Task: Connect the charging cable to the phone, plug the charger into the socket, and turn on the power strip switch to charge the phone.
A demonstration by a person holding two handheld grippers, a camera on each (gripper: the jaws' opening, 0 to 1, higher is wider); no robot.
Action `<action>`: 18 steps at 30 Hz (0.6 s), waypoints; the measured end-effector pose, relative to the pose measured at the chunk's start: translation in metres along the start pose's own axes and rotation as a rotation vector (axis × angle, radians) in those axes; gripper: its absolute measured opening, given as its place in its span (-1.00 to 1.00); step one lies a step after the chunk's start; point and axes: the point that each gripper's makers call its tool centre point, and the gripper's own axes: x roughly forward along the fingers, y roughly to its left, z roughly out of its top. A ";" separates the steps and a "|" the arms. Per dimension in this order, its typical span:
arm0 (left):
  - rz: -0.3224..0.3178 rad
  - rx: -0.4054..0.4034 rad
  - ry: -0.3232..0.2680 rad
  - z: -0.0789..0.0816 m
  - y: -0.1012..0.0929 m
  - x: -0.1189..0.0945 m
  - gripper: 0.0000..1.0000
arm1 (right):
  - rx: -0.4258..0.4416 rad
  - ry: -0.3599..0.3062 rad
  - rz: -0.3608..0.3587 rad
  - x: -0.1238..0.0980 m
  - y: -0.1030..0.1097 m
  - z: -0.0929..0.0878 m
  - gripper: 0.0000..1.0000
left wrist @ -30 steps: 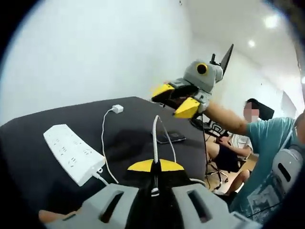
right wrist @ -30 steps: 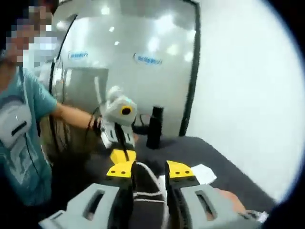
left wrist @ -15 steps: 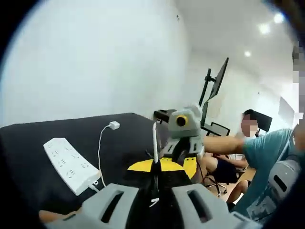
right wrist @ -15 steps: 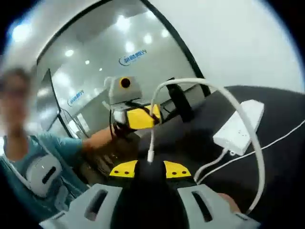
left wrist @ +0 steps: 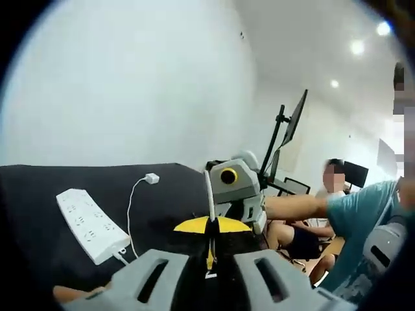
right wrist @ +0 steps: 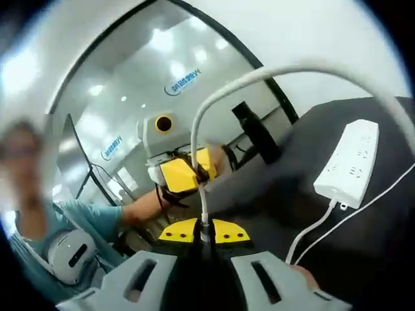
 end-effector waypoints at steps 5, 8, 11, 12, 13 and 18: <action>0.000 -0.001 0.002 -0.003 0.001 0.000 -1.00 | 0.013 0.037 0.002 0.001 0.003 -0.006 -0.90; 0.009 0.028 -0.014 -0.005 0.004 -0.001 -0.94 | 0.044 0.103 -0.024 -0.003 0.004 -0.015 -0.92; -0.029 0.045 -0.063 -0.002 0.003 -0.005 -0.38 | 0.083 0.203 -0.058 -0.013 0.005 -0.026 -0.92; -0.042 0.041 -0.057 -0.003 0.003 -0.007 -0.26 | 0.089 0.243 -0.069 -0.019 0.005 -0.030 -0.92; -0.056 0.044 -0.058 -0.002 0.002 -0.009 -0.19 | 0.125 0.267 -0.080 -0.025 0.005 -0.030 -0.92; -0.052 0.434 0.098 -0.005 -0.007 -0.011 -0.08 | 0.228 0.461 -0.114 -0.062 0.010 -0.044 -0.92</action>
